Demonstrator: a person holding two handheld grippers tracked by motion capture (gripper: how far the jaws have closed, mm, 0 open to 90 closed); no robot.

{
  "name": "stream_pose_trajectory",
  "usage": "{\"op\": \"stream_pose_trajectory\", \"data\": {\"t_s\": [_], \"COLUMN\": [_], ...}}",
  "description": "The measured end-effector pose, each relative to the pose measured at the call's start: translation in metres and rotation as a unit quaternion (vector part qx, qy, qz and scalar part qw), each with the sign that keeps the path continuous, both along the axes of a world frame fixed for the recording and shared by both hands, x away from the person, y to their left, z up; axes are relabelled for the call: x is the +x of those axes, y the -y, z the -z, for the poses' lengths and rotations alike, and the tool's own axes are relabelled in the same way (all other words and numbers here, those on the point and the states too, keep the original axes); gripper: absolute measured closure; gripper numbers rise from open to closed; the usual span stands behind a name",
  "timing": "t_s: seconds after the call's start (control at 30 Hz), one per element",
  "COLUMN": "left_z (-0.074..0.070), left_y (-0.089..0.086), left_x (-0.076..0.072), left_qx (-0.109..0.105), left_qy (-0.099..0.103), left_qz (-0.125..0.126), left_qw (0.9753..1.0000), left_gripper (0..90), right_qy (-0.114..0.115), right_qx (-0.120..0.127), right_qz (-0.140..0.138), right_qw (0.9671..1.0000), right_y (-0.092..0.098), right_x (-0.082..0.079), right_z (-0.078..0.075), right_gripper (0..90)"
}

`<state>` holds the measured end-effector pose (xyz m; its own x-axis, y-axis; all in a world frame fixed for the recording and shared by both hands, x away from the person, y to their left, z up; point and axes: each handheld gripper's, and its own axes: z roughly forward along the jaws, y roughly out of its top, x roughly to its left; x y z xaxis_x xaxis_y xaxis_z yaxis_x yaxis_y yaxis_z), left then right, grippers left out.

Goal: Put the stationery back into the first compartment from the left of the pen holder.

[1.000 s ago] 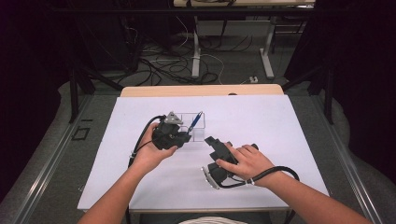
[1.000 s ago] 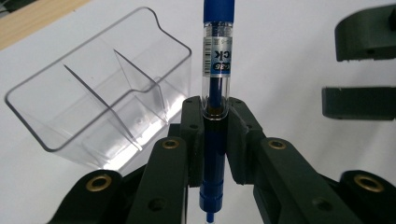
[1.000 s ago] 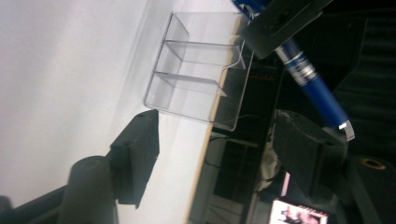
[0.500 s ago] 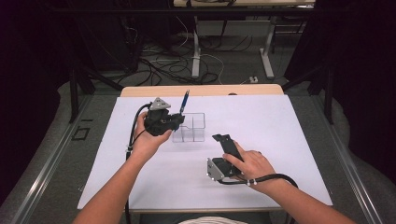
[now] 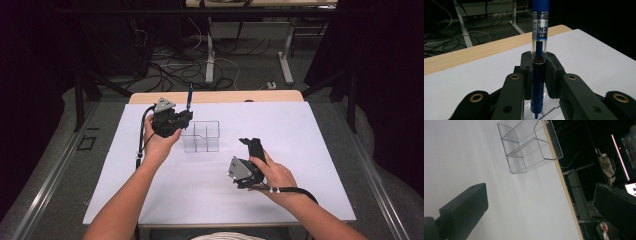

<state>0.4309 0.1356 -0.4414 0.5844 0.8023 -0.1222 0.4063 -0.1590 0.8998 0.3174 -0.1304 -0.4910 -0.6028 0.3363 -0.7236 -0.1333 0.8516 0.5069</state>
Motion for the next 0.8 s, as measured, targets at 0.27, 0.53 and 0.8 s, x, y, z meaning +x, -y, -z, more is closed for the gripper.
{"op": "stream_pose_trajectory", "data": {"t_s": [0.27,0.53,0.8], "left_z": [0.013,0.028,0.035], "left_y": [0.000,-0.002,-0.002], "left_x": [0.008,0.014,0.016], "left_qx": [-0.003,0.010,0.006], "left_qy": [-0.001,-0.015,-0.027], "left_qz": [-0.012,-0.028,-0.036], "left_qw": [0.9999,0.9994,0.9990], "left_gripper": [78.8,78.7,78.6], "right_qy": [-0.017,-0.015,-0.025], "right_qx": [0.033,0.044,0.068], "right_qz": [0.026,0.046,0.060], "right_qw": [0.9990,0.9979,0.9956], "right_y": [0.009,0.020,0.026], "right_x": [0.004,0.009,0.012], "right_z": [0.001,0.008,0.009], "right_gripper": [0.0,0.0,0.0]}}
